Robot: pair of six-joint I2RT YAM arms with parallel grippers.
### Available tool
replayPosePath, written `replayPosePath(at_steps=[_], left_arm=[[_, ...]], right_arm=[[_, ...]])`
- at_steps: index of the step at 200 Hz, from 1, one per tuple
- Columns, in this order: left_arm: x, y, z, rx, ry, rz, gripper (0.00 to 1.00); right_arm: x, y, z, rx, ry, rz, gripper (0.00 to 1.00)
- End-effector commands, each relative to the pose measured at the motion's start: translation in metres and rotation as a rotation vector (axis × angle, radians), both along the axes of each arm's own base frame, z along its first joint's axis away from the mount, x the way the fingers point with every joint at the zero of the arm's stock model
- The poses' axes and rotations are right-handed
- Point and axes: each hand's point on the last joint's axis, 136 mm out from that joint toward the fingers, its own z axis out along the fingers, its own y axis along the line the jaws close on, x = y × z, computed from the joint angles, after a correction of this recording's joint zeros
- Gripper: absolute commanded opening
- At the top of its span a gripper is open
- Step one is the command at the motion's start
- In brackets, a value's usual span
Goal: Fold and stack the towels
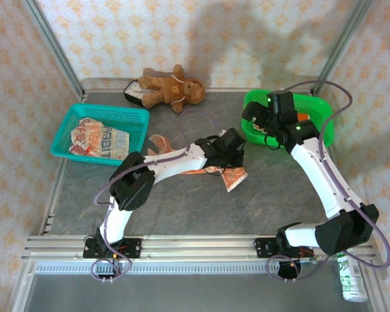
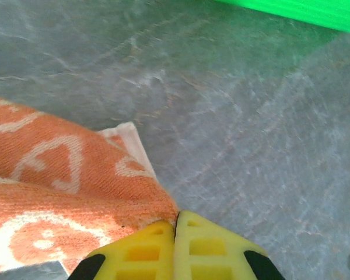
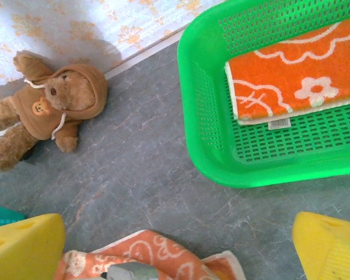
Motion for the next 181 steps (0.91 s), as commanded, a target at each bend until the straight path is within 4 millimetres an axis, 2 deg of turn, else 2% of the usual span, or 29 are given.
replayPosePath(at_steps=[1,26,33,36,39,49,63,74,89,98,115,143,159,164,181], left_arm=[[-0.01,-0.005,0.008,-0.005,0.014,-0.034,0.27],[-0.009,0.03,0.014,0.039,-0.028,0.034,0.5],[-0.008,0.043,0.015,0.046,-0.033,0.061,0.51],[-0.008,0.048,0.01,0.056,-0.024,0.073,0.51],[-0.008,0.053,0.019,0.042,-0.033,0.084,0.51],[-0.008,0.073,0.015,0.059,-0.025,0.128,0.51],[-0.01,0.103,0.001,0.105,-0.01,0.19,0.46],[-0.012,0.127,-0.015,0.141,0.013,0.247,0.4],[-0.014,0.153,-0.038,0.171,0.06,0.306,0.31],[-0.015,0.167,-0.05,0.195,0.093,0.344,0.24],[-0.013,0.179,-0.068,0.206,0.138,0.375,0.18],[-0.004,0.201,-0.085,0.343,0.154,0.405,0.08],[0.004,0.217,-0.089,0.386,0.169,0.431,0.06],[0.006,0.225,-0.1,0.414,0.193,0.443,0.05],[0.018,0.239,-0.104,0.431,0.201,0.457,0.05]], right_arm=[[-0.002,-0.001,-0.025,-0.035,0.071,-0.001,1.0],[-0.002,-0.002,-0.044,-0.056,0.12,-0.003,0.99],[-0.003,-0.003,-0.05,-0.062,0.131,-0.001,0.99],[-0.004,-0.002,-0.053,-0.063,0.136,0.004,0.99],[-0.004,-0.001,-0.055,-0.063,0.138,0.012,0.99],[-0.006,0.003,-0.066,-0.059,0.157,0.039,0.99],[-0.011,0.009,-0.086,-0.058,0.211,0.084,0.98],[-0.017,0.013,-0.103,-0.053,0.256,0.119,0.88],[-0.027,0.017,-0.125,-0.05,0.314,0.155,0.69],[-0.033,0.018,-0.137,-0.048,0.341,0.171,0.62],[-0.047,0.021,-0.156,-0.027,0.375,0.196,0.55],[-0.067,0.025,-0.18,0.002,0.409,0.215,0.45],[-0.076,0.032,-0.193,-0.008,0.431,0.243,0.38],[-0.079,0.035,-0.196,-0.016,0.44,0.249,0.38],[-0.086,0.046,-0.208,-0.038,0.461,0.277,0.37]])
